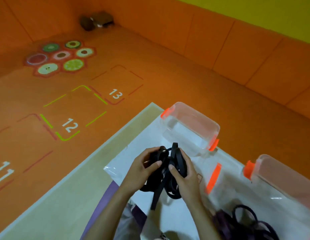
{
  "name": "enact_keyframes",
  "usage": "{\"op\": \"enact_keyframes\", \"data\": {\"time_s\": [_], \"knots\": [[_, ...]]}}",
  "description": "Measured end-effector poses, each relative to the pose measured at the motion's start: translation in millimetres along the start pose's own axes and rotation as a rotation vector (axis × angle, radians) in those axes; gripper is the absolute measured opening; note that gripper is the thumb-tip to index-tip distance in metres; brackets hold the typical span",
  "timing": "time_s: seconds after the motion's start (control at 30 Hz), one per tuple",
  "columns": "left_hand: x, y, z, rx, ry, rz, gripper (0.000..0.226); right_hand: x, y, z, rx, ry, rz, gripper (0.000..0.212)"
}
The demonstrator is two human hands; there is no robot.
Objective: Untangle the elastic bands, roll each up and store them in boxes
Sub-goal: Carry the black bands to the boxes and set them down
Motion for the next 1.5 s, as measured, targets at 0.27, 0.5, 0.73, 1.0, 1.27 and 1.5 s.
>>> {"op": "enact_keyframes", "data": {"time_s": [0.27,0.5,0.73,1.0,1.27,1.5], "knots": [[100,33,53,0.25,0.054,0.408,0.046,-67,-56,41,-0.103,-0.312,-0.2,0.079],[140,11,47,0.543,0.211,0.596,0.056,-105,-74,36,-0.176,-0.479,-0.438,0.108],[152,30,45,0.685,0.03,0.971,0.066,-106,-79,16,-0.25,-0.572,-0.608,0.108],[148,47,63,0.698,-0.033,1.059,0.072,-104,-77,-11,-0.4,-0.505,-0.629,0.099],[124,48,31,0.636,-0.239,1.18,0.075,-108,-70,-32,-0.428,-0.492,-0.654,0.091],[101,22,10,0.658,-0.354,1.212,0.064,-111,-44,-67,-0.413,-0.498,-0.798,0.086]]}}
Point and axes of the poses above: each hand's wrist, its own z-axis towards the middle knuckle, its own y-axis out of the back of the hand, x = y × z, the point moved 3 cm from there along z, towards the middle knuckle, and after that the axes turned 13 degrees about -y, right-handed, at the moved point
